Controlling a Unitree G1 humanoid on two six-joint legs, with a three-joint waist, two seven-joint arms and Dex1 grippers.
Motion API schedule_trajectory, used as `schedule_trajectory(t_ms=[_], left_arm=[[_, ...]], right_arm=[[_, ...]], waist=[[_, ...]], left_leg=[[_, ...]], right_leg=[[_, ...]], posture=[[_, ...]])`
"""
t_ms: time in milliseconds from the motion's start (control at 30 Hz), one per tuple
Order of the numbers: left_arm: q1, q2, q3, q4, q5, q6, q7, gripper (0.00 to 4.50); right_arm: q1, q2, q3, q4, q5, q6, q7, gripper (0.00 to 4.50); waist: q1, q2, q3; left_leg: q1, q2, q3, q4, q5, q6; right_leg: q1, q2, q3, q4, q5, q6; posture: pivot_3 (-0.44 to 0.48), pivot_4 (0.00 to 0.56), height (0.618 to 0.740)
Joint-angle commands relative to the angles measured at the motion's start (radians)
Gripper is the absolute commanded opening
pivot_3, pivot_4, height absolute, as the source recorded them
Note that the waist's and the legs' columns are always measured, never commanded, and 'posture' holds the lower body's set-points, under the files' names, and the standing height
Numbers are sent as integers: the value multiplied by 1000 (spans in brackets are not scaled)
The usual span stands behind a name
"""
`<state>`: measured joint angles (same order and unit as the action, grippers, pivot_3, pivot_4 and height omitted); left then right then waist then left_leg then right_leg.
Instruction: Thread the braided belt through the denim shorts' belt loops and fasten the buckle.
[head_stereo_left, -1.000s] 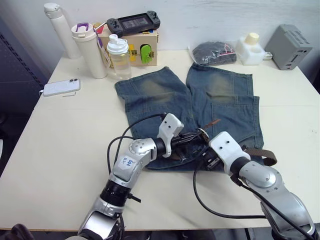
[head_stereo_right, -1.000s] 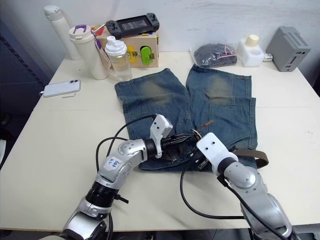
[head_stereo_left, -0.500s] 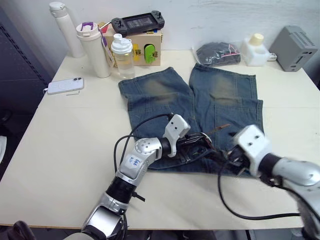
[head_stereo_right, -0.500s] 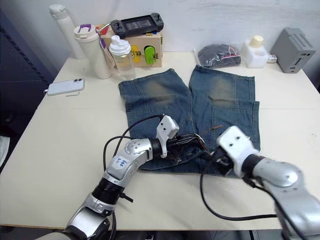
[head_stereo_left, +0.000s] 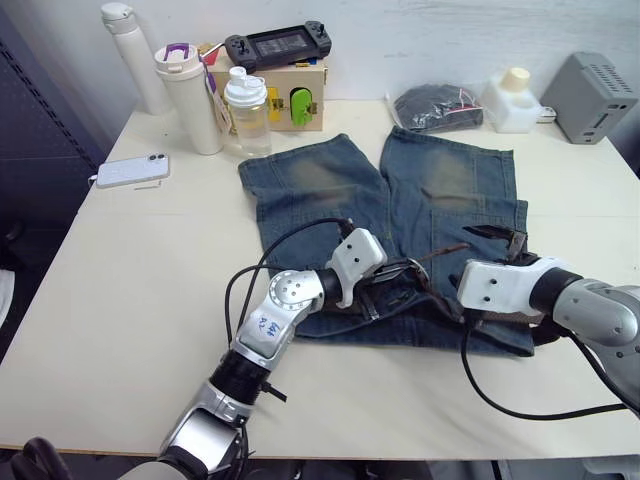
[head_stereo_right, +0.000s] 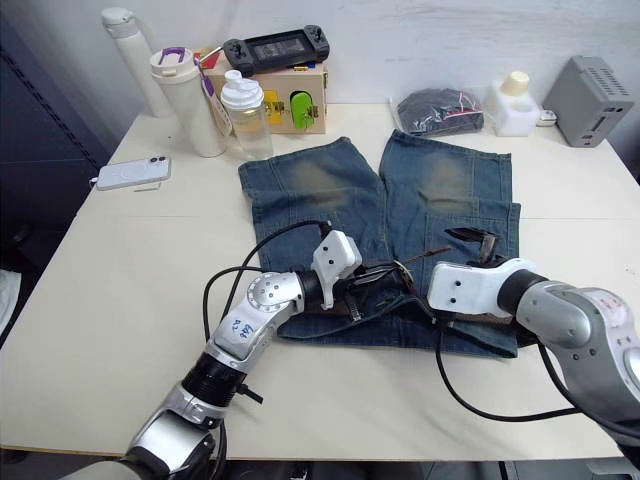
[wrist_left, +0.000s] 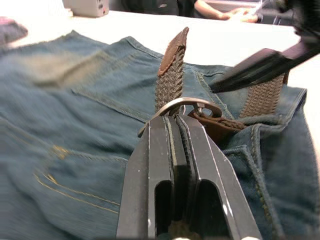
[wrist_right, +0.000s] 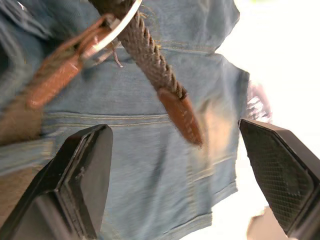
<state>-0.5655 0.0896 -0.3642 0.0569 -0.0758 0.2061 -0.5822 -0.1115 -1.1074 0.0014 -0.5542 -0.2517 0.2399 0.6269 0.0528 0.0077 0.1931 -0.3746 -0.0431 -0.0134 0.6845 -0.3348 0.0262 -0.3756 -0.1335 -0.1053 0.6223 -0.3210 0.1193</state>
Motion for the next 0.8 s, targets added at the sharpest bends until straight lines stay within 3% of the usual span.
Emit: schedule_trajectory(t_ms=[33, 200, 233, 267, 400, 467, 533, 700, 800], left_arm=[[-16, 7, -10, -11, 39, -76, -4, 0], [-11, 0, -4, -9, 49, -83, 0, 0], [-11, 0, -4, -8, 52, -84, 1, 0], [-11, 0, -4, -8, 54, -84, 2, 0], [-11, -2, -2, -8, 58, -87, 4, 0], [-10, -1, 1, -7, 59, -91, 6, 0], [-12, 3, 5, -1, 61, -100, 4, 0], [-13, 8, 30, 3, 31, -104, -13, 0], [-12, 2, 77, -32, -60, -29, -55, 1030]], right_arm=[[-25, 21, 15, 24, -56, -62, -6, 4299], [-36, 62, 28, 37, -58, -74, 29, 4299], [-34, 70, 26, 35, -61, -69, 33, 3796], [-32, 78, 24, 33, -63, -61, 37, 3593], [-23, 99, 14, 26, -72, -40, 50, 1749], [-22, 106, 12, 23, -78, -32, 56, 1092], [-20, 112, 9, 18, -82, -25, 61, 115], [-23, 135, 1, 9, -81, -1, 65, 43], [-27, 155, -5, 4, -83, 22, 63, 0]], waist=[[0, 0, 0], [0, 0, 0], [0, 0, 0], [0, 0, 0], [1, 0, 0], [0, 0, 0], [0, 0, 0], [0, 0, 0], [-1, 0, 0]], left_leg=[[0, 0, 0, 0, 0, 0], [0, 0, 0, 0, 0, 0], [0, 0, 0, 0, 0, 0], [0, 0, 0, 0, 0, 0], [0, 0, 0, 0, 0, 0], [0, 0, 0, 0, 0, 0], [0, 0, 0, 0, 0, 0], [0, 0, 0, 0, 0, 0], [0, 0, 0, 0, 0, 0]], right_leg=[[0, 0, 0, 0, 0, 0], [0, 0, 0, 0, 0, 0], [0, 0, -1, 1, 0, 0], [0, 0, -1, 1, 0, 0], [0, 0, -1, 3, 0, 0], [0, 0, -1, 3, 0, 0], [0, 0, -1, 3, 0, 0], [0, 0, -1, 3, 0, 0], [0, 0, -1, 4, 0, 0]], posture=[[0, 150, 690], [0, 150, 690], [0, 150, 690], [0, 150, 690], [0, 150, 690], [0, 150, 690], [0, 150, 690], [0, 150, 690], [0, 150, 690]])
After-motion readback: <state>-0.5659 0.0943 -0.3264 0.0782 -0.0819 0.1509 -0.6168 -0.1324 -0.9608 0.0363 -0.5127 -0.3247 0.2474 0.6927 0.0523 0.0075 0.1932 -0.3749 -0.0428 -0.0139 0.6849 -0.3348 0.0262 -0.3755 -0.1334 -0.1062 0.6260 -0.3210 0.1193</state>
